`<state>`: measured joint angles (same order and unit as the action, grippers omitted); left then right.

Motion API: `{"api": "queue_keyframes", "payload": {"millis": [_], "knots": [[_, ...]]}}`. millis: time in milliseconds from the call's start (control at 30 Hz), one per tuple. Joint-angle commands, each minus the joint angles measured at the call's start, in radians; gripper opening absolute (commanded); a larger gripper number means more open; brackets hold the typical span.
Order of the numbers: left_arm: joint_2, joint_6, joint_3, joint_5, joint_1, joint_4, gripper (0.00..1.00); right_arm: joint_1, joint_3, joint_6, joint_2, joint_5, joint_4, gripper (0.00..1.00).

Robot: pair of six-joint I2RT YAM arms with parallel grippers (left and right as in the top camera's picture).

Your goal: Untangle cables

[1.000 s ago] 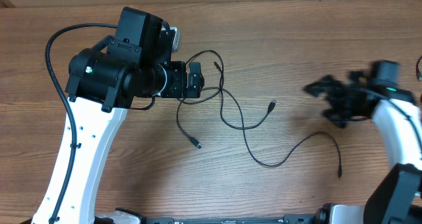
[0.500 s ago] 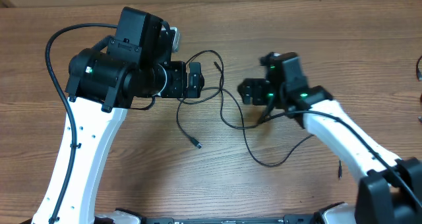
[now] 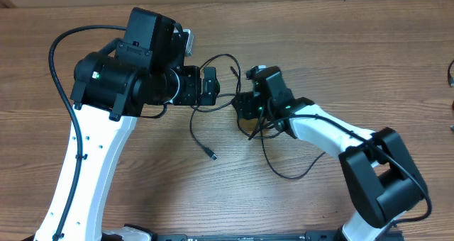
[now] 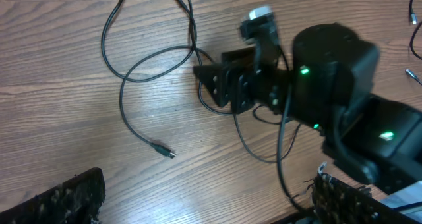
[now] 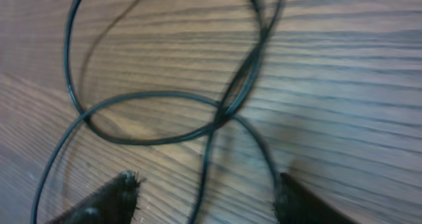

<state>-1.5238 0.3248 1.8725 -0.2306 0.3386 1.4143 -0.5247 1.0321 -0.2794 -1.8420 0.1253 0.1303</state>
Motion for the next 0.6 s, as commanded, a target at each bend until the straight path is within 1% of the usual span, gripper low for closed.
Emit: {"api": "queue_keyframes", "payload": {"millis": [0,67,167,400,433,533,567], "knots": [[-0.003,-0.014,0.002,0.006,-0.005,0.000,1.00,-0.023,-0.001,0.005,-0.020,-0.089,-0.017,0.55],[-0.003,-0.014,0.002,0.006,-0.005,0.000,1.00,-0.026,-0.001,0.005,-0.032,-0.150,-0.013,0.52],[-0.003,-0.014,0.002,0.006,-0.005,0.000,1.00,-0.026,-0.001,0.004,-0.036,-0.142,-0.005,0.48],[-0.003,-0.014,0.002,0.006,-0.005,-0.001,1.00,-0.047,-0.001,0.004,-0.045,-0.105,-0.022,0.48],[-0.003,-0.014,0.002,0.006,-0.005,0.000,1.00,-0.051,-0.001,0.004,-0.050,-0.105,-0.029,0.45],[-0.003,-0.014,0.002,0.006,-0.005,0.000,1.00,-0.069,-0.001,0.004,-0.084,-0.105,-0.058,0.44],[-0.003,-0.014,0.002,0.006,-0.005,0.000,1.00,-0.070,-0.001,0.004,-0.095,-0.106,-0.064,0.41]]}}
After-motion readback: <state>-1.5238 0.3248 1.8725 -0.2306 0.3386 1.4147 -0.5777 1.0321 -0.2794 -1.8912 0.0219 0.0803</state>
